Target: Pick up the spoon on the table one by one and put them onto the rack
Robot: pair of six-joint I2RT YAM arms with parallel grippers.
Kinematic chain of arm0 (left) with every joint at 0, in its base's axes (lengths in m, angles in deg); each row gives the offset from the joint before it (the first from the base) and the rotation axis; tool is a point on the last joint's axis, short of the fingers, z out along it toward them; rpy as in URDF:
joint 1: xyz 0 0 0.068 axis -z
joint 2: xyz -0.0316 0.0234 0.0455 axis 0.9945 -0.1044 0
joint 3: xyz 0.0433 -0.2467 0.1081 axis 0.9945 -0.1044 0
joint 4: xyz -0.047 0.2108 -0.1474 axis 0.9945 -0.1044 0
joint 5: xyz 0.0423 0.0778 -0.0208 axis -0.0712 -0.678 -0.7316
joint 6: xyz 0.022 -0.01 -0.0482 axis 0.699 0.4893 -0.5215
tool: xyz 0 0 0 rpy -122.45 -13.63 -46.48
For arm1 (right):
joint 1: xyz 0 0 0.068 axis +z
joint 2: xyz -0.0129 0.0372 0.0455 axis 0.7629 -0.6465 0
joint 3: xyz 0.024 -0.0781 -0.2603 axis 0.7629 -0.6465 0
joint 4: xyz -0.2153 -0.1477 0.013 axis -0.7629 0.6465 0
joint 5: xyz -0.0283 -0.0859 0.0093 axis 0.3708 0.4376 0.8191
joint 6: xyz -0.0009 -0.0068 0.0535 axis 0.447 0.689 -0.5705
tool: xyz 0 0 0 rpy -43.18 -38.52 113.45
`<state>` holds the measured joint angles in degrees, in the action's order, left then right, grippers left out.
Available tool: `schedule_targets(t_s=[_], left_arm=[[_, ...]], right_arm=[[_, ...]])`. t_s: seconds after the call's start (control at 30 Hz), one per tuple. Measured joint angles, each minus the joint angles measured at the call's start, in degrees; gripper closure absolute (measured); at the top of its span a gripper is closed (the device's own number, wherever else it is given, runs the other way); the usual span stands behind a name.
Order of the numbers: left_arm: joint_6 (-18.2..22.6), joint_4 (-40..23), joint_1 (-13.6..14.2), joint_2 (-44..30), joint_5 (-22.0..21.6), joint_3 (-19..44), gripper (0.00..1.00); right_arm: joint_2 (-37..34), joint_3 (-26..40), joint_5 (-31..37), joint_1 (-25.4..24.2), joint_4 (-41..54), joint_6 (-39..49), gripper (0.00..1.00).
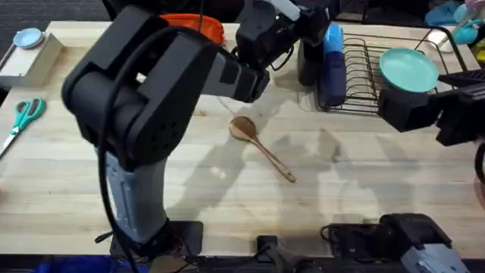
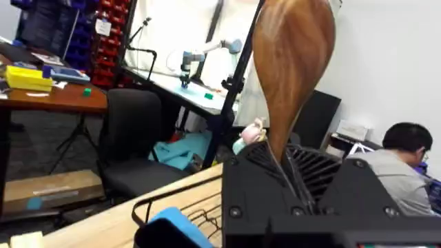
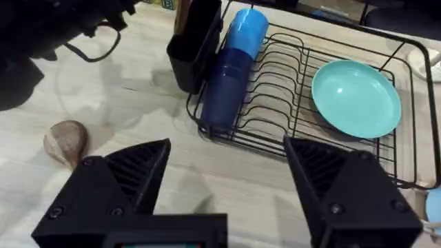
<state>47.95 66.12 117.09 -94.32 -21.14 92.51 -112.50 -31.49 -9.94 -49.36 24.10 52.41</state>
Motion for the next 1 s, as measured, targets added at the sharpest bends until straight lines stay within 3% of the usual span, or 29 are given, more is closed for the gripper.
schedule_targets(t_s=[0.17,0.2,0.23,0.53,0.73,1.0], left_arm=[[0.22,-1.4,0.0,-1.46,0.63,0.34,0.957],[0.34,-2.49,0.0,-1.46,0.74,0.34,0.957],[0.48,-7.48,0.0,-1.46,0.79,0.34,0.957],[2.54,-15.32,-0.02,-1.46,1.42,0.34,0.957],[2.89,-16.76,-0.85,-1.46,6.05,0.34,0.958],[3.02,-23.64,-3.59,-1.46,13.24,0.34,0.958]], right_arm=[[0.02,0.0,0.0,0.0,0.0,0.01,0.009],[0.0,0.0,0.0,0.0,0.0,0.0,0.009],[0.02,0.0,0.0,0.0,0.0,0.0,0.009],[0.01,0.0,0.0,0.0,0.0,0.0,0.009],[0.01,0.0,0.0,0.0,0.0,0.01,0.009],[0.0,0.0,0.0,0.0,0.0,0.0,0.009]])
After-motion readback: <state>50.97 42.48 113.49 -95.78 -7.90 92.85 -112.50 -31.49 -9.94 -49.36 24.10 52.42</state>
